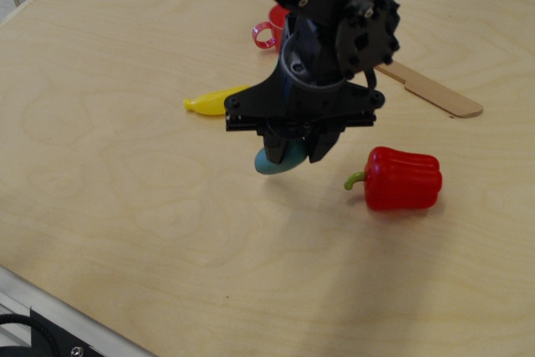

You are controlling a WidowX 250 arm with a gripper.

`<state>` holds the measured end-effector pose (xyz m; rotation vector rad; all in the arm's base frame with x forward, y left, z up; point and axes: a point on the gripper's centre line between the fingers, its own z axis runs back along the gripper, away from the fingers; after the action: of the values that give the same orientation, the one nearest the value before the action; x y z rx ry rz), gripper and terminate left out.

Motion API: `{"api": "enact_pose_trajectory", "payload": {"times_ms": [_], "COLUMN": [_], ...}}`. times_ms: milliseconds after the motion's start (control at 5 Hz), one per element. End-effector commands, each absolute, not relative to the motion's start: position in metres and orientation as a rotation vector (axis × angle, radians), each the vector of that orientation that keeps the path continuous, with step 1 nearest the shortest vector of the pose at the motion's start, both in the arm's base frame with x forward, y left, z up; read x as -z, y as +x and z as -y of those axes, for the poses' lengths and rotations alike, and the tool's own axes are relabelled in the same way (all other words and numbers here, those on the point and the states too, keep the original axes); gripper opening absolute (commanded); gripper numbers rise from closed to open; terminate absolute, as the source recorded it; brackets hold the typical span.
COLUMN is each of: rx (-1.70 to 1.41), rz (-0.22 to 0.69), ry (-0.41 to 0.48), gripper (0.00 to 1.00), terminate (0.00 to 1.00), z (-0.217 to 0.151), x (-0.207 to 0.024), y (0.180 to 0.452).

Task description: Take cucumber out of cup

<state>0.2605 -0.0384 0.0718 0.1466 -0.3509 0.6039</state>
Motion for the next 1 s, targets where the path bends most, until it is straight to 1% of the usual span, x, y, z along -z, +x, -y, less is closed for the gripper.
{"api": "enact_pose_trajectory", "payload": {"times_ms": [0,400,600,800], "rx": [-0.576,-0.524,-0.507,-0.531], "rz": [0.384,0.294,0.27,0.268], "ry": [0.051,0.024,0.026,0.032], "gripper": [0.0,0.0,0.0,1.0], "terminate": [0.0,0.0,0.0,0.0], "z": [0.061,0.086,0.091,0.09], "x": [-0.084,-0.056,-0.045,-0.041], "y": [0.23,0.219,0.216,0.21]}}
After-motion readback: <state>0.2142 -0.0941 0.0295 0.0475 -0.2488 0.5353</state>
